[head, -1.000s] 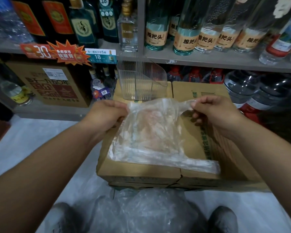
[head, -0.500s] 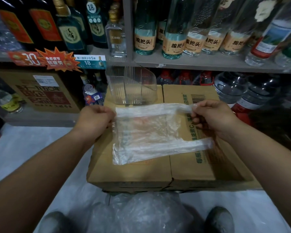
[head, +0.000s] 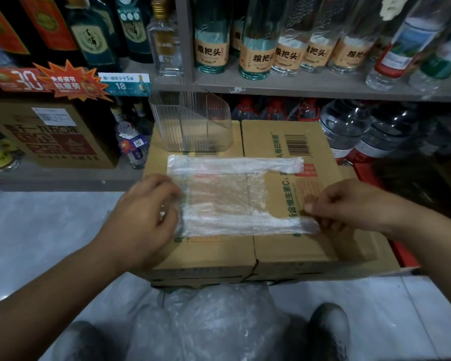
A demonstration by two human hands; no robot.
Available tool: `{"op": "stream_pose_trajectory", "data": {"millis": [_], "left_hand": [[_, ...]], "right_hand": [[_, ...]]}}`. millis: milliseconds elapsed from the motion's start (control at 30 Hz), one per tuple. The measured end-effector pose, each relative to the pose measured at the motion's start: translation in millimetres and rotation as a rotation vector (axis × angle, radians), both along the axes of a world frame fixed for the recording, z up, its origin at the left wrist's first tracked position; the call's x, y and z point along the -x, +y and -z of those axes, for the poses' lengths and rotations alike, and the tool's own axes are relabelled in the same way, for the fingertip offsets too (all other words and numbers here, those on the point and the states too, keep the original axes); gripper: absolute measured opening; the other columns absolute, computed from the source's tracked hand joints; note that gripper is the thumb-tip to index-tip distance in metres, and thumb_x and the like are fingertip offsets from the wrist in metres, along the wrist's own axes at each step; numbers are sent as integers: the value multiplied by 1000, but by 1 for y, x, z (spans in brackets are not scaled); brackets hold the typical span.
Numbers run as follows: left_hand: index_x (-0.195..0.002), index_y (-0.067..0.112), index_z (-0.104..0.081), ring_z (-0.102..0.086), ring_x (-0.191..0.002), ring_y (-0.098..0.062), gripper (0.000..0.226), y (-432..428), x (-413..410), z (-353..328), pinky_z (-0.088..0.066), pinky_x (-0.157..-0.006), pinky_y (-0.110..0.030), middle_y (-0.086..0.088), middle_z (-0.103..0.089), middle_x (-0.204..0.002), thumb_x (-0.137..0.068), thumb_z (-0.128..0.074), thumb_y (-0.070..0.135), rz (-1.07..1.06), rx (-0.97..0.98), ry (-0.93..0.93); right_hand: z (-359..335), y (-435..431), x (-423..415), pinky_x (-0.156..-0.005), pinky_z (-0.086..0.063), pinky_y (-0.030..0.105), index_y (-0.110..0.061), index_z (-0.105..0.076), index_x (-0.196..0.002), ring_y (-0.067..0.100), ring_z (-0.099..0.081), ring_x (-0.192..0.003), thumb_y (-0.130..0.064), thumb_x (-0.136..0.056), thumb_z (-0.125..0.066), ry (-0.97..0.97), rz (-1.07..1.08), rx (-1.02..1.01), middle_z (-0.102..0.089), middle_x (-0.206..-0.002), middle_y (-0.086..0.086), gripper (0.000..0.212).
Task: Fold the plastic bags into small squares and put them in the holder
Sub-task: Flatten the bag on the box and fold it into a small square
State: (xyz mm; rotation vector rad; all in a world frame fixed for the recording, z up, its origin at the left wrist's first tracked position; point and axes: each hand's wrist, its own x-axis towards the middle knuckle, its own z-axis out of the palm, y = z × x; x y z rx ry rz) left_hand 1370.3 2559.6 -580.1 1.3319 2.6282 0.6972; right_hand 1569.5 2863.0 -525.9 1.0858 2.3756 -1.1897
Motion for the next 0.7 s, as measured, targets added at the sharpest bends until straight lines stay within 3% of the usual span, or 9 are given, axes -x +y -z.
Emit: {"op": "stream_pose_trajectory", "data": {"millis": [100,200,267,367,500,600,700], "left_hand": [[-131,20,-64,-49,-131,-26,56,-12,-5,10,-40,-109,-43,-6,-52,-146,-91,-36,46,59,140,12],[-146,18,-52,-38,-143,-25,61,-20,-6,17,-28,-116,-36,-8,-41,-158,-97,-29,46,105,188,69],[-151,18,-47,-33,-148,-27,61,-23,-4,22,-26,-120,-39,-10,-37,-161,-99,-27,44,145,201,79],[-156,21,-37,-23,-153,-26,62,-28,-6,27,-23,-123,-43,-9,-27,-165,-101,-22,46,163,202,83],[-160,26,-25,-13,-156,-20,68,-32,-12,25,-15,-125,-39,-4,-19,-168,-99,-16,55,150,218,66],[-158,26,-31,-15,-155,-18,70,-34,-16,19,-15,-125,-35,-4,-20,-168,-97,-19,58,137,195,16],[-146,24,-50,-32,-148,-22,51,-34,-19,10,-30,-118,-41,-5,-36,-161,-99,-38,40,117,73,12]], "right_hand": [[3,-13,-18,-51,-42,9,-13,-73,-83,4,-59,-65,-28,-84,-81,23,-65,-68,-67,-74,-8,16],[14,-23,-21,-62,-48,17,-16,-71,-81,11,-62,-75,-26,-85,-80,55,-120,-180,-68,-80,-7,14],[16,-24,-21,-72,-53,25,-15,-71,-79,13,-65,-81,-23,-85,-79,87,-103,-178,-71,-85,-3,13],[11,-22,-25,-66,-50,26,-9,-71,-78,16,-67,-79,-20,-82,-82,126,-4,-86,-72,-81,1,16],[9,-21,-33,-55,-47,18,-2,-71,-86,15,-65,-81,-15,-82,-82,-16,1,-33,-71,-93,4,18],[9,-23,-32,-60,-45,26,-19,-66,-84,11,-60,-79,-32,-82,-81,-63,-22,-352,-68,-92,-1,20],[5,-41,-24,-70,-50,30,-31,-61,-84,3,-56,-81,-35,-83,-77,198,-171,-589,-62,-92,-12,16]]}}
